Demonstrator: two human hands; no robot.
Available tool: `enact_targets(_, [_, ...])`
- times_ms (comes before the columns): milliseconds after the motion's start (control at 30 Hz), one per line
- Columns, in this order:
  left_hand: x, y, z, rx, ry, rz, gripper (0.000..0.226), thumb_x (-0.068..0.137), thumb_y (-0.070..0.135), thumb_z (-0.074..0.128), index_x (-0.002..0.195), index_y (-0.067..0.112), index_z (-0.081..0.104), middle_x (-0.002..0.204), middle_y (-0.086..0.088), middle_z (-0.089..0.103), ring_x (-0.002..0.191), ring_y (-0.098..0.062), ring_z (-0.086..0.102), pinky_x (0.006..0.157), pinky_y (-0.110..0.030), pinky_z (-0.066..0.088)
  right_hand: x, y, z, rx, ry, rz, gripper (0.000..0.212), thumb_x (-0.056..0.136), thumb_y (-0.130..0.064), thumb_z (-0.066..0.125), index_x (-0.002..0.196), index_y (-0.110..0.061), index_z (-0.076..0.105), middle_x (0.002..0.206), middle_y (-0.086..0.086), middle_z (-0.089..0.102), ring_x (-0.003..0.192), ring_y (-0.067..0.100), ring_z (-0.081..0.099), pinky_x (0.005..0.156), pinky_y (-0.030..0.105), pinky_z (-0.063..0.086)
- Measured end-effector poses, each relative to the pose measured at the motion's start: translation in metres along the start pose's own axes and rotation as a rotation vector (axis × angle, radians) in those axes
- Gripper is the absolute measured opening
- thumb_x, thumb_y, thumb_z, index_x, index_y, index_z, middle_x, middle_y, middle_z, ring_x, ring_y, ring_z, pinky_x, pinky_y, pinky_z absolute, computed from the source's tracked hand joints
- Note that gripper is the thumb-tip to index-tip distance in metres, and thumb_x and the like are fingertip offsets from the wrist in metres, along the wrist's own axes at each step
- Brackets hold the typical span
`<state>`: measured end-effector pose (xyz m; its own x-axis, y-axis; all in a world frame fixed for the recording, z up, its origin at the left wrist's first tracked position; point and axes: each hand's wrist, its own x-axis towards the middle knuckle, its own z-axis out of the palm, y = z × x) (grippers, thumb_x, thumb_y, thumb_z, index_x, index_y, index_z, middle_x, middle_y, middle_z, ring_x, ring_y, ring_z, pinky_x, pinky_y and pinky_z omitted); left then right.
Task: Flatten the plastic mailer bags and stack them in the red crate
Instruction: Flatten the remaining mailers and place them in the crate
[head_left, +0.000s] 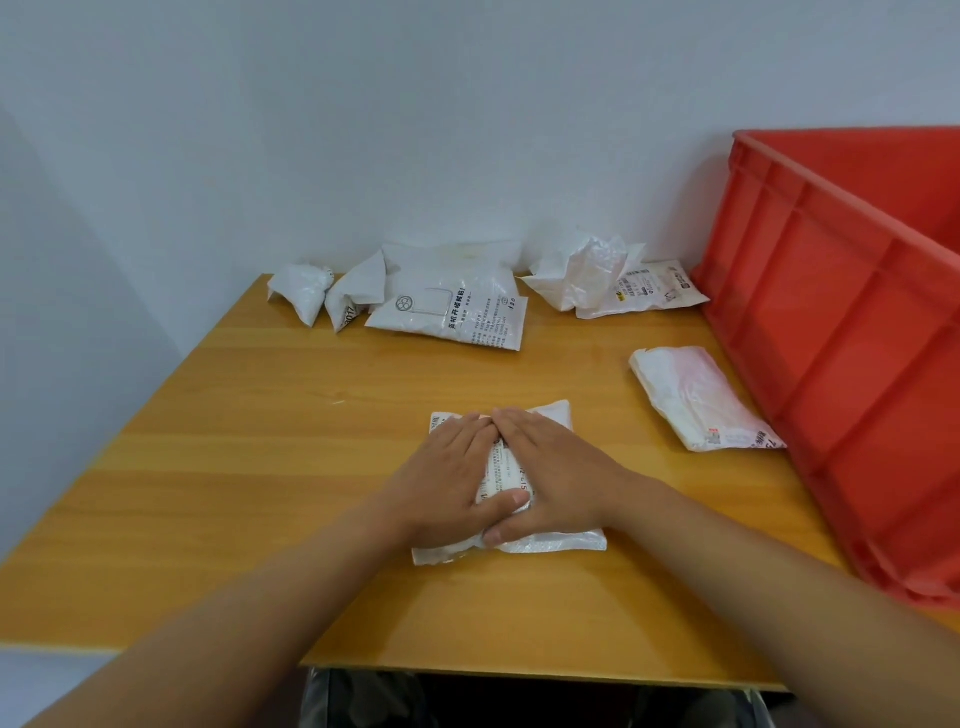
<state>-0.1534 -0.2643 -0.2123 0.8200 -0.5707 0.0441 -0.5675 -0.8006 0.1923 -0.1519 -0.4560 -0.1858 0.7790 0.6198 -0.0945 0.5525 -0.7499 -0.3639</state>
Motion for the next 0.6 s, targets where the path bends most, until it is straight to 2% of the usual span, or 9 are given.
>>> enact_targets(100, [0.000,0.000,0.007,0.015,0.040,-0.023,0.107,0.082,0.083,0.005,0.156,0.007,0.017,0.162,-0.005,0.020,0.152,-0.021,0.007,0.124,-0.041,0.006,0.001,0.001,0.004,-0.017,-0.002,0.010,0.133,0.068,-0.082,0.063,0.158,-0.012,-0.006,0.167,0.002,-0.003,0.152,0.012,-0.008,0.122,0.027,-0.005])
enact_targets(167, [0.000,0.000,0.012,0.022,0.077,-0.026,0.106,0.083,0.083,0.006,0.154,0.005,0.023,0.160,-0.008,0.026,0.150,-0.023,0.015,0.123,-0.042,0.011,0.003,0.002,0.006,-0.010,-0.004,0.010,0.136,0.064,-0.087,0.059,0.158,-0.012,-0.006,0.167,0.002,-0.004,0.152,0.012,-0.008,0.125,0.033,-0.002])
enact_targets(267, [0.002,-0.001,0.015,0.021,0.123,-0.012,0.100,0.088,0.079,0.015,0.150,0.003,0.031,0.154,-0.010,0.037,0.145,-0.024,0.028,0.122,-0.041,0.017,0.004,0.004,0.009,0.017,0.006,0.013,0.134,0.067,-0.082,0.064,0.158,-0.013,-0.005,0.167,0.000,-0.001,0.152,0.011,-0.003,0.120,0.024,-0.005])
enact_targets(333, [0.003,-0.002,0.015,0.010,0.135,-0.012,0.094,0.088,0.074,0.023,0.149,0.003,0.033,0.152,-0.010,0.039,0.142,-0.023,0.030,0.121,-0.039,0.017,0.003,0.005,0.010,0.030,0.011,0.015,0.132,0.069,-0.077,0.068,0.159,-0.014,-0.005,0.167,-0.001,-0.001,0.151,0.010,-0.002,0.116,0.020,-0.004])
enact_targets(467, [0.003,-0.002,0.016,0.017,0.131,-0.013,0.093,0.088,0.073,0.025,0.150,0.004,0.032,0.153,-0.010,0.038,0.143,-0.023,0.029,0.121,-0.039,0.017,0.005,0.007,0.011,0.048,-0.010,0.021,0.132,0.070,-0.076,0.069,0.159,-0.014,-0.006,0.167,-0.002,-0.003,0.151,0.009,-0.004,0.114,0.018,-0.006])
enact_targets(600, [0.002,-0.002,0.016,0.024,0.100,-0.026,0.095,0.087,0.074,0.021,0.152,0.005,0.027,0.156,-0.009,0.032,0.146,-0.022,0.023,0.123,-0.036,0.011,0.008,0.009,0.015,0.033,-0.025,0.019,0.134,0.068,-0.081,0.065,0.158,-0.013,-0.007,0.167,0.000,-0.005,0.151,0.010,-0.007,0.119,0.022,-0.006])
